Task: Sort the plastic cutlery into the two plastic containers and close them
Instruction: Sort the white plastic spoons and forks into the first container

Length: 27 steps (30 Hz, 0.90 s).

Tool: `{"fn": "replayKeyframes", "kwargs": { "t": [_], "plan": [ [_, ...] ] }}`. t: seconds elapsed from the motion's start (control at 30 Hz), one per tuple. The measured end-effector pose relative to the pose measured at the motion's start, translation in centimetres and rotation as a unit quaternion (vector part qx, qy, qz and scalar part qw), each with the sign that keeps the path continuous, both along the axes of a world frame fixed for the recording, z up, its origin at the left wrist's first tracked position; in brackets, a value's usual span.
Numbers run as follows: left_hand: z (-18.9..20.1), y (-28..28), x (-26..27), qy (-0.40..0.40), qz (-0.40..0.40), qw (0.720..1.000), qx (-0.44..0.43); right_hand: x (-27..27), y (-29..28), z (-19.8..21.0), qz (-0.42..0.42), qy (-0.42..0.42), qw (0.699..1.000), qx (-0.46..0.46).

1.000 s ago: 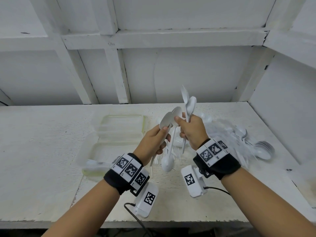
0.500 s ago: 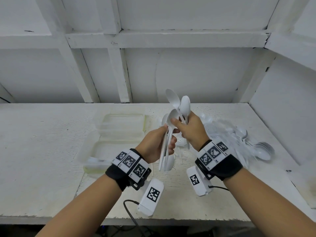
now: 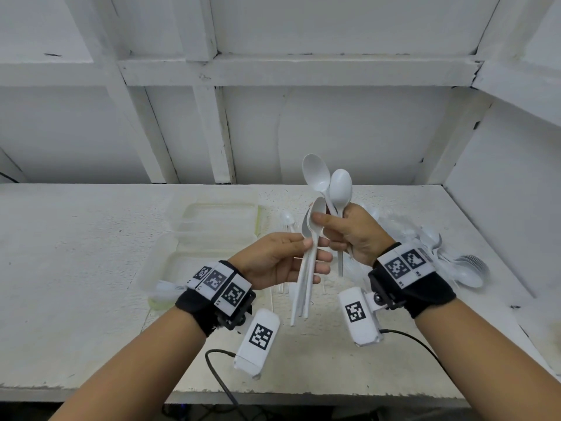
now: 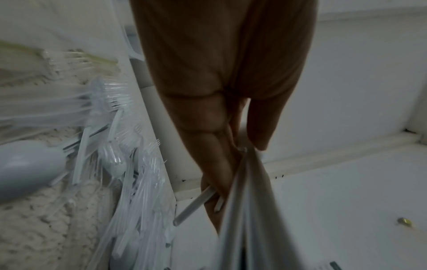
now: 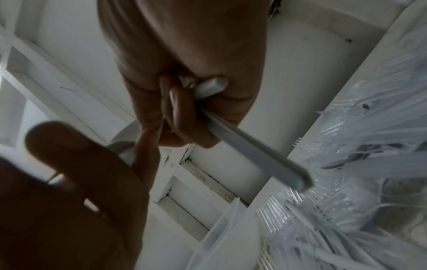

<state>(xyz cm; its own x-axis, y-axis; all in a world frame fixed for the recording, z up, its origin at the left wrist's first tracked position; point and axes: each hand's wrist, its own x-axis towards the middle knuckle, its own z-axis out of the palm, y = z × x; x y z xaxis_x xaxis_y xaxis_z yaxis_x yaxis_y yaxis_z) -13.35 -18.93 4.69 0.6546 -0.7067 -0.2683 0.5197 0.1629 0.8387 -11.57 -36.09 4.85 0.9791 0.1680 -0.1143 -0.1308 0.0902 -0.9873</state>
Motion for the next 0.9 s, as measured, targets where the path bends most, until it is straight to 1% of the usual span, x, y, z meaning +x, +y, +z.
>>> {"fn": "replayKeyframes", "kwargs": {
  "t": [0.1,0.2,0.3,0.4,0.6,0.67,0.77,0.83,0.9],
  "plan": [
    [-0.1,0.0,-0.1,0.005,0.023,1.0,0.003,-0.4,0.0,0.6,0.021,0.012,1.0,0.011],
    [-0.4,-0.4,-0.4,0.011,0.038,0.999,0.009,-0.7,0.0,0.8,0.045,0.004,0.999,0.008],
    [-0.6,-0.6,-0.6,0.023,0.042,0.999,0.023,-0.8,-0.1,0.8,0.054,-0.01,0.998,-0.027],
    [-0.8,-0.7,-0.5,0.036,0.052,0.997,0.04,-0.7,-0.2,0.4,0.039,-0.021,0.997,-0.06],
    [-0.4,-0.1,-0.3,0.043,0.05,0.997,0.032,-0.5,-0.1,0.2,-0.019,-0.035,0.994,-0.101],
    [-0.4,-0.1,0.0,0.034,0.081,0.995,0.037,-0.5,0.1,0.2,-0.05,-0.055,0.99,-0.123],
    [-0.6,-0.4,0.7,0.027,0.174,0.984,0.034,-0.6,0.4,0.1,-0.098,-0.085,0.98,-0.15],
    [-0.8,-0.7,1.1,0.028,0.226,0.973,0.025,-0.9,0.8,-0.3,-0.111,-0.102,0.974,-0.167],
    [-1.0,-1.0,1.4,0.029,0.258,0.966,0.014,-1.3,1.4,-0.8,-0.109,-0.12,0.97,-0.18]
  ]
}}
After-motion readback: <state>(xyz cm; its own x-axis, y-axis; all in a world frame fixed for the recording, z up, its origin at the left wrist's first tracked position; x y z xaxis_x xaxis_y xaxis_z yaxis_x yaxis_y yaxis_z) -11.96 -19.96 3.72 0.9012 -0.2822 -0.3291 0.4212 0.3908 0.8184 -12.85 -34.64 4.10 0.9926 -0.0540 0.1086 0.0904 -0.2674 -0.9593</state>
